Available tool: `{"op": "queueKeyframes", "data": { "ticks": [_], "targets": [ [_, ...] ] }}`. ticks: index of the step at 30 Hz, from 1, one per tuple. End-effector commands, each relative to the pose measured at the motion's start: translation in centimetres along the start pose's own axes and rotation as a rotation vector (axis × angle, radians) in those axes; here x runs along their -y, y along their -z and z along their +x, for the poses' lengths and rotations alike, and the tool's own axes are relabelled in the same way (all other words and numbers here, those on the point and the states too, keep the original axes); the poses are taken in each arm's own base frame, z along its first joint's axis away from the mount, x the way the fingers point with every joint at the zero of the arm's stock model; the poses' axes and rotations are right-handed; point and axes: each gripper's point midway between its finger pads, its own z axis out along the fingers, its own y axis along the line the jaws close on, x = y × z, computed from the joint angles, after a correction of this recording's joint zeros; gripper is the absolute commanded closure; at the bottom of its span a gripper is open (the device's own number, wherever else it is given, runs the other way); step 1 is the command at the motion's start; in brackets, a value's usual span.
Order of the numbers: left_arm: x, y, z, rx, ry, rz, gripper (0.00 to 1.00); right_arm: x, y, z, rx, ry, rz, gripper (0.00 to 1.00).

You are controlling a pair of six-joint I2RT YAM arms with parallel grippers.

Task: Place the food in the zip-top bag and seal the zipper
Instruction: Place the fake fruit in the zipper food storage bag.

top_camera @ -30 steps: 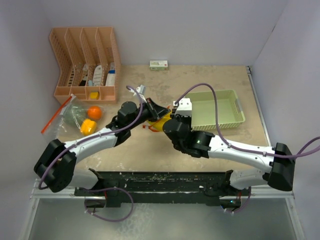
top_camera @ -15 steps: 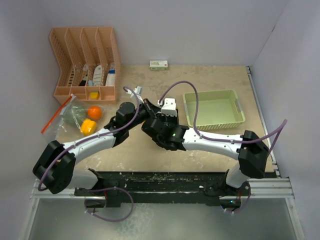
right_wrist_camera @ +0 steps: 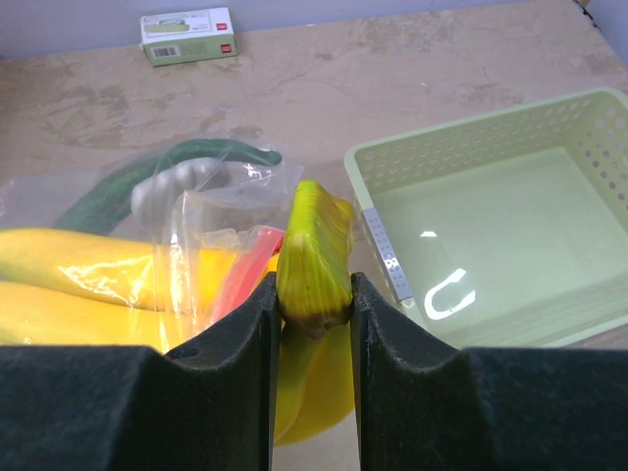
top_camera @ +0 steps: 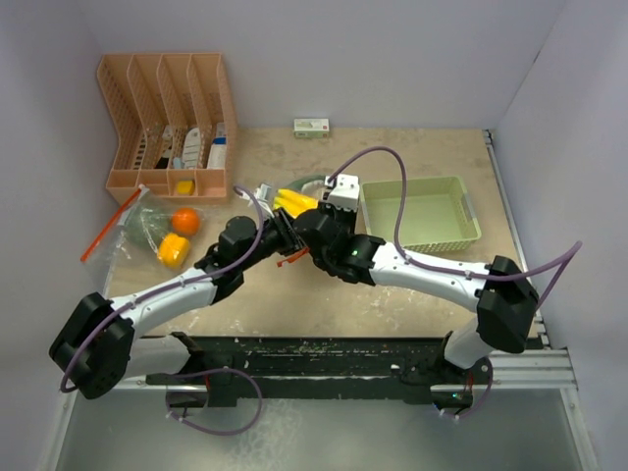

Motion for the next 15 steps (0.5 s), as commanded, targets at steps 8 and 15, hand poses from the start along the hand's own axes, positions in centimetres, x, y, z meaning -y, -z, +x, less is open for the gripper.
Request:
{"op": "queueKeyframes", "data": {
  "ticks": [8, 15],
  "targets": [
    [5.0, -0.4, -4.5, 0.156, -0.291, 0.115, 0.42, 0.1, 0.1, -0.4, 0.003, -0.115, -0.041, 1.0],
    [4.7, 3.4, -5.9, 0.261, -0.377, 0.074, 0.39, -0.5, 0.0, 0.4, -0.015, -0.12, -0.05, 1.0]
  ]
}}
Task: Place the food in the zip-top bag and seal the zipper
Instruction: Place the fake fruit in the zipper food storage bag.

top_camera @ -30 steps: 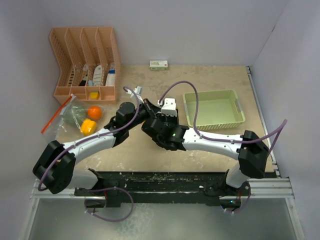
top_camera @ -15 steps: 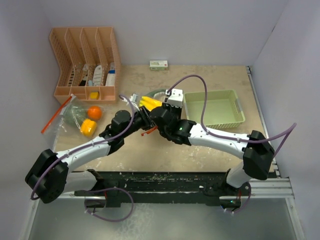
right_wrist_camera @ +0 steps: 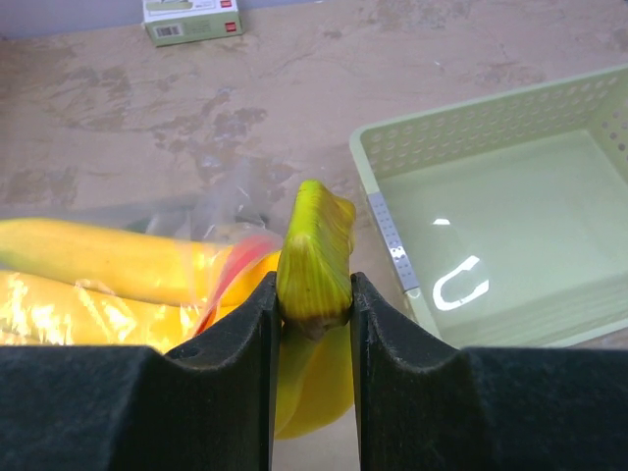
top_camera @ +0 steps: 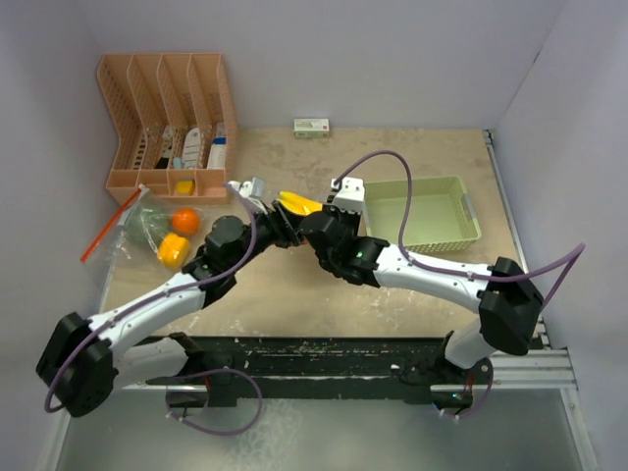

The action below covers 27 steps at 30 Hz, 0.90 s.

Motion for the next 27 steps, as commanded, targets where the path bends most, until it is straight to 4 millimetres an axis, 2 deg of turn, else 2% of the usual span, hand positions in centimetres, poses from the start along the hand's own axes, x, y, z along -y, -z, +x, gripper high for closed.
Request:
{"op": "queueKeyframes", "data": {
  "ticks": [1, 6, 8, 9, 12, 15, 20, 24, 27],
  "targets": [
    [2.0, 3.2, -4.4, 0.182, -0.112, 0.029, 0.39, -0.7, 0.3, -1.1, 0.017, -0.096, -0.011, 1.0],
    [1.7, 8.1, -6.7, 0.299, -0.184, -0.028, 0.36, -1.0, 0.0, -0.6, 0.014, -0.081, 0.001, 1.0],
    [1.2, 9.4, -6.4, 0.298, -0.197, -0.046, 0.33, -1.3, -0.2, -0.3, 0.008, -0.081, 0.001, 1.0],
    [0.6, 9.7, -5.6, 0.281, -0.201, -0.053, 0.32, -1.5, -0.3, -0.3, 0.009, -0.084, 0.001, 1.0],
    [-1.1, 10.1, -3.2, 0.243, -0.187, -0.052, 0.32, -2.4, -0.6, -0.9, 0.016, -0.086, 0.003, 1.0],
    [-2.7, 10.0, -1.6, 0.224, -0.175, -0.064, 0.34, -3.1, -0.9, -2.4, 0.031, -0.097, 0.006, 1.0],
    [-4.5, 9.4, 0.2, 0.198, -0.16, -0.087, 0.37, -4.1, -1.7, -4.9, 0.06, -0.108, -0.001, 1.0],
    [-5.1, 9.5, 1.3, 0.196, -0.139, -0.071, 0.42, -4.5, -2.7, -5.5, 0.064, -0.098, 0.01, 1.0],
    [-6.6, 9.5, 1.6, 0.212, -0.102, -0.124, 0.43, -4.8, -2.8, -6.2, 0.07, -0.105, 0.0, 1.0]
  ]
}}
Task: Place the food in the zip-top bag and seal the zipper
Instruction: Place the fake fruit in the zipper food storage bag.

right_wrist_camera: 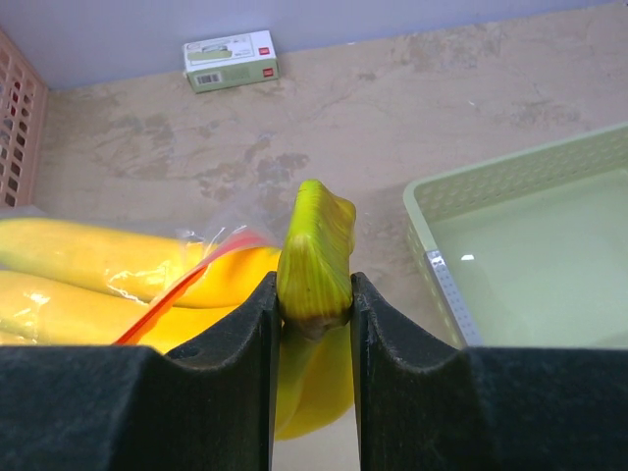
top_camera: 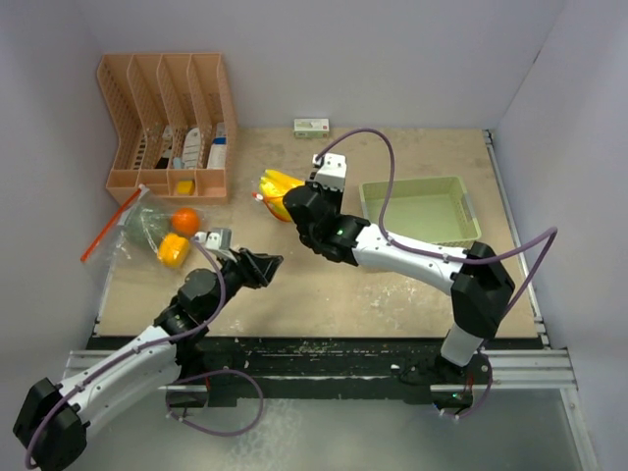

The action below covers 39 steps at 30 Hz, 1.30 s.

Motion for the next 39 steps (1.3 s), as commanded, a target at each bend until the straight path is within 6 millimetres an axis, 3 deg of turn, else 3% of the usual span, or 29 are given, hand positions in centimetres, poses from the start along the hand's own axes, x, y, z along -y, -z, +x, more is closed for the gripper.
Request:
{"op": "queueKeyframes", "data": {
  "ticks": [1, 4, 7, 12, 15, 18, 23, 31, 36, 39],
  "targets": [
    [-0.2, -0.5, -1.5, 0.101, 0.076, -0.015, 0.43, -0.7, -0.1, -3.4, 0.048, -0.082, -0.009, 1.0],
    [-1.7, -1.3, -2.6, 0.202, 0.124, -0.082, 0.43, -0.9, -0.1, -3.6, 0.051, -0.085, -0.018, 1.0],
    [-2.0, -2.6, -4.0, 0.274, 0.138, -0.114, 0.42, -1.2, -0.3, -3.4, 0.048, -0.077, -0.02, 1.0],
    [-1.2, -5.3, -5.4, 0.339, 0.178, -0.093, 0.38, -1.4, -0.3, -3.4, 0.045, -0.079, -0.028, 1.0],
    [-0.4, -5.5, -6.3, 0.4, 0.2, -0.033, 0.41, -1.3, -0.2, -3.4, 0.044, -0.077, -0.03, 1.0],
    [0.2, -5.6, -7.2, 0.435, 0.23, -0.007, 0.33, -1.3, -0.2, -3.2, 0.041, -0.076, -0.035, 1.0],
    [0.2, -6.5, -8.1, 0.458, 0.23, -0.038, 0.32, -1.2, -0.1, -3.1, 0.037, -0.078, -0.041, 1.0],
    [-0.6, -7.5, -7.7, 0.461, 0.209, -0.072, 0.43, -1.0, 0.0, -3.1, 0.034, -0.084, -0.042, 1.0],
    [-1.3, -7.3, -6.9, 0.45, 0.213, -0.083, 0.57, -0.9, 0.1, -3.0, 0.033, -0.086, -0.044, 1.0],
    [-1.3, -7.3, -6.9, 0.457, 0.196, -0.082, 0.73, -0.8, 0.1, -3.0, 0.032, -0.088, -0.042, 1.0]
  ]
}}
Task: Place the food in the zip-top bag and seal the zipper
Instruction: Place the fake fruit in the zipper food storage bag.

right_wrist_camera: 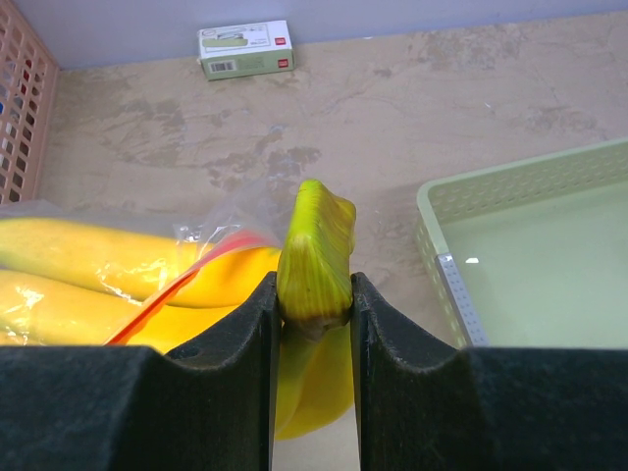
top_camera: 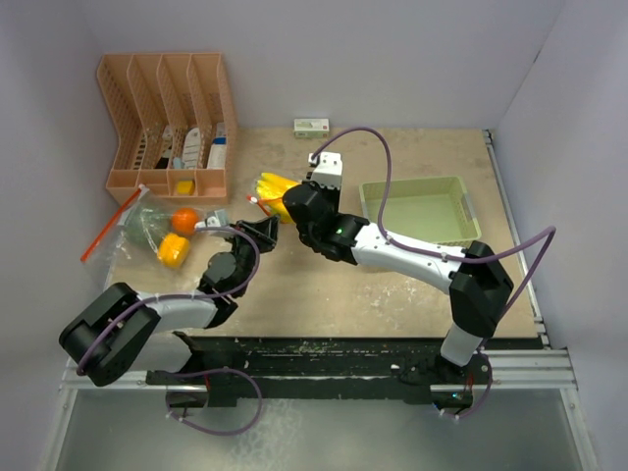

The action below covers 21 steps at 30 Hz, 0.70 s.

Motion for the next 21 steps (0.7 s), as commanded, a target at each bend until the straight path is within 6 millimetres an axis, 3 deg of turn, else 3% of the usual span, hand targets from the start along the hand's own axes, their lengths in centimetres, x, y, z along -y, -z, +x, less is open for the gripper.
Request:
{"op": "queueKeyframes", "data": {
  "ticks": [1, 3, 8, 16, 19, 21],
  "targets": [
    [1.5, -0.3, -1.6, 0.07, 0.016, 0.056, 0.78, 0.2, 0.5, -3.1, 0.05, -0.118, -0.001, 1.0],
    [1.5, -0.4, -1.6, 0.077, 0.011, 0.062, 0.81, 0.3, 0.6, -3.1, 0.05, -0.119, -0.001, 1.0],
    [1.3, -0.7, -1.1, 0.086, -0.004, 0.08, 1.0, 0.5, 0.7, -3.2, 0.051, -0.121, 0.0, 1.0],
    [0.7, -0.2, -0.8, 0.083, -0.033, 0.086, 1.0, 0.7, 0.8, -3.4, 0.054, -0.128, 0.001, 1.0],
    [0.2, -0.4, -0.6, 0.074, -0.023, 0.045, 0.72, 0.7, 0.8, -3.5, 0.054, -0.128, 0.0, 1.0],
    [0.6, -0.6, -0.7, 0.076, -0.024, 0.052, 0.72, 0.8, 0.8, -3.5, 0.054, -0.128, 0.001, 1.0]
  ]
}}
